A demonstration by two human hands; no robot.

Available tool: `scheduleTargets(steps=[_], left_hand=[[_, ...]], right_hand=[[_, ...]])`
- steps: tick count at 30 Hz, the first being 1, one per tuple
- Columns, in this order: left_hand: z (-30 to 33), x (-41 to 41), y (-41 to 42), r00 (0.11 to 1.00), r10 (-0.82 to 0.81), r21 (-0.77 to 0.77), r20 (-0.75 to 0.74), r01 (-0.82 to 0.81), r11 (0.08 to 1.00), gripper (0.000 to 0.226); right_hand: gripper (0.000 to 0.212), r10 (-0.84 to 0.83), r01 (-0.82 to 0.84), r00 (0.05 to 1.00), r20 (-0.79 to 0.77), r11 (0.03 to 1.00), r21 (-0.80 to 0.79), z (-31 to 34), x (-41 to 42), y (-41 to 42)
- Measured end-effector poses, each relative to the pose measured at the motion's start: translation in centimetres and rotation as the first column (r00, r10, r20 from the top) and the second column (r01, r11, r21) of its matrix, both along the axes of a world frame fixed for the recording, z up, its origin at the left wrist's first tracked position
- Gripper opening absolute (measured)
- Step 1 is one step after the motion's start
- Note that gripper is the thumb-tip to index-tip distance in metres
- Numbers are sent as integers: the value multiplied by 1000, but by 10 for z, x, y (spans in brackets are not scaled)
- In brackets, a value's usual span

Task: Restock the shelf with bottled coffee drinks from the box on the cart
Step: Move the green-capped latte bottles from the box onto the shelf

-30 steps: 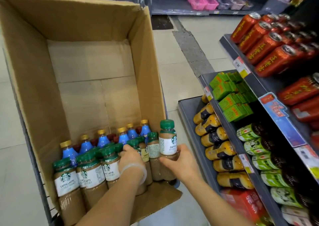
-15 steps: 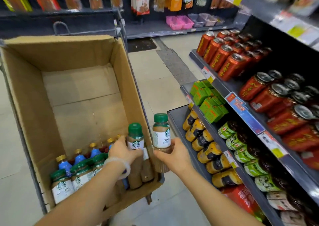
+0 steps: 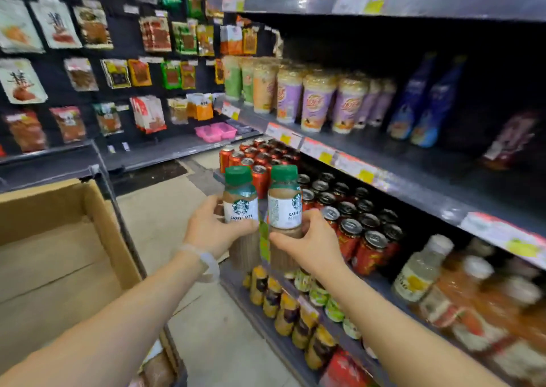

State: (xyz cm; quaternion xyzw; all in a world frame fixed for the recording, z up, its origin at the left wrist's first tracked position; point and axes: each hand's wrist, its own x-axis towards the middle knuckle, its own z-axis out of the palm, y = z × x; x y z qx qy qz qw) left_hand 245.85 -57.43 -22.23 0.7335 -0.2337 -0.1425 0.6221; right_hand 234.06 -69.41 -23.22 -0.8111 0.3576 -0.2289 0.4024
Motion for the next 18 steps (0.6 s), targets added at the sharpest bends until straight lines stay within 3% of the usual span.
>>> scheduleTargets(steps=[8, 18], left_hand=[[68, -118, -110, 954, -192, -101, 232, 220, 970, 45], [109, -266, -214, 834, -443, -161, 329, 512, 844, 43]], right_hand=[[42, -227, 244, 962, 154, 965, -101, 71, -133, -78], [47, -502, 539, 834, 229, 831, -140, 114, -307, -130]])
